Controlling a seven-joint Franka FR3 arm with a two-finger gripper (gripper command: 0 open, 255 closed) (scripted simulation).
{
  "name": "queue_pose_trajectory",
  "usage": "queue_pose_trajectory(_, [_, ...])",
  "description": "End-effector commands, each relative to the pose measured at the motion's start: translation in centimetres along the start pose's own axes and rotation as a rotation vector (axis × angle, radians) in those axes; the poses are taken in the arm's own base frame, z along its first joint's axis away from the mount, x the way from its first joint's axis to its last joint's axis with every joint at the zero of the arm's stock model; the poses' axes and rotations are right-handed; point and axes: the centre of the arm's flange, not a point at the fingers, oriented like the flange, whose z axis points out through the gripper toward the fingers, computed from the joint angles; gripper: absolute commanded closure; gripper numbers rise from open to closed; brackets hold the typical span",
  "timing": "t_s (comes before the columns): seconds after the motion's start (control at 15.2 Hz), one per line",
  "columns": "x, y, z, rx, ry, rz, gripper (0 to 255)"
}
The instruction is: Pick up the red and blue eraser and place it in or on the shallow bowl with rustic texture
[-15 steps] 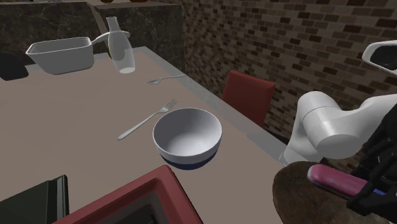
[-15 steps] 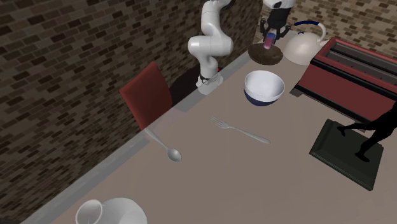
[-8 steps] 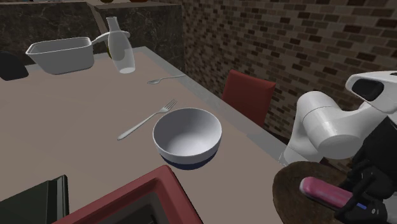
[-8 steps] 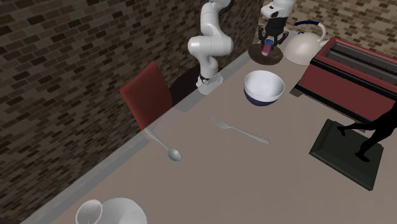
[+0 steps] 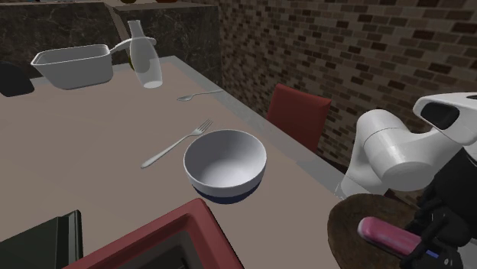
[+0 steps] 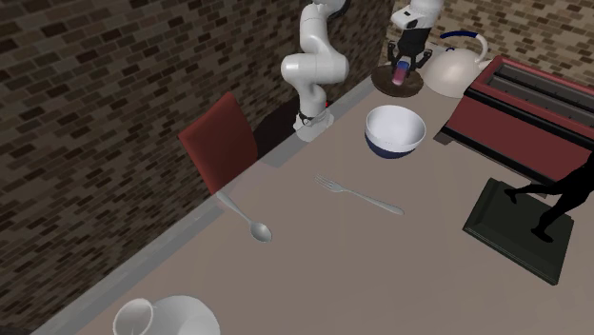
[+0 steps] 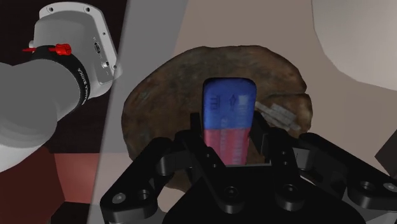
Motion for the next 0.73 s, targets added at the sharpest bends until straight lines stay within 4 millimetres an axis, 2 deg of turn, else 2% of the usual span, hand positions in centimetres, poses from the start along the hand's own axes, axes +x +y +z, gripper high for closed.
queue_pose_trajectory(0.0, [0.2,0.5,0.6,-0.002,-0.004,0.009,255])
queue_pose_trajectory(0.07, [0.1,0.6,0.6,-0.002,-0.004,0.009,0])
queue_pose_trajectory(0.4, [0.2,0.5,0.6,-0.002,-0.004,0.009,0])
queue_pose_trajectory(0.66, [0.2,0.5,-4.4,-0.002,-0.004,0.009,0])
